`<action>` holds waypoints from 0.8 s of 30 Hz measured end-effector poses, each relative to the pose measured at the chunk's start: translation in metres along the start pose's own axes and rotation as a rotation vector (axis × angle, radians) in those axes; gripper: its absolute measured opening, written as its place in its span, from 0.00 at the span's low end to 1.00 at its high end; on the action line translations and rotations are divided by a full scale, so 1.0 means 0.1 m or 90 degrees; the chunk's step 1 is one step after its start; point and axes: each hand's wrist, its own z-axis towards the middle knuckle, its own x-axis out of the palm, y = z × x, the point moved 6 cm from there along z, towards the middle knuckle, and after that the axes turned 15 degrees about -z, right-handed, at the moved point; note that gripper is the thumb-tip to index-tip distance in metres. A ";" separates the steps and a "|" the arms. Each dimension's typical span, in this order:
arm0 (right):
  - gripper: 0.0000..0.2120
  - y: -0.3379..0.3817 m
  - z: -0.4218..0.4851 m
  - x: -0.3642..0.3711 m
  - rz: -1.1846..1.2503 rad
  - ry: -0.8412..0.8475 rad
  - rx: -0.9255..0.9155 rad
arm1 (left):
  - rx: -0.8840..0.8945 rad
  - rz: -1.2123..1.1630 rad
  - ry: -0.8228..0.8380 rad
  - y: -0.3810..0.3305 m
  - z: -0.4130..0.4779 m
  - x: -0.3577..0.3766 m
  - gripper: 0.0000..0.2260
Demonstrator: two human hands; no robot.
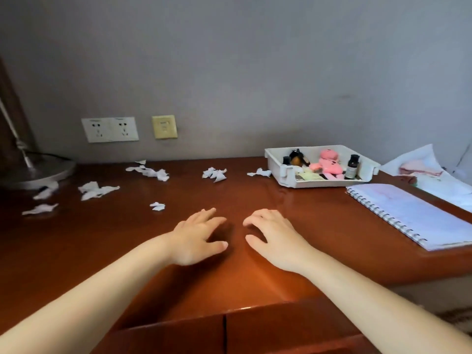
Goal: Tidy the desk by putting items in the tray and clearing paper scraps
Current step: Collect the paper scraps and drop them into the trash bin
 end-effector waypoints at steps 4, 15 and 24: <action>0.19 0.19 0.43 0.19 -0.015 -0.023 -0.003 | -0.062 -0.011 -0.118 0.51 0.07 -0.09 0.30; 0.26 0.15 1.50 0.41 -0.046 -0.050 0.053 | -0.168 -0.060 -0.343 1.40 0.74 -0.60 0.34; 0.29 0.09 2.21 0.54 -0.086 -0.079 0.093 | -0.217 -0.057 -0.358 1.72 1.35 -0.84 0.33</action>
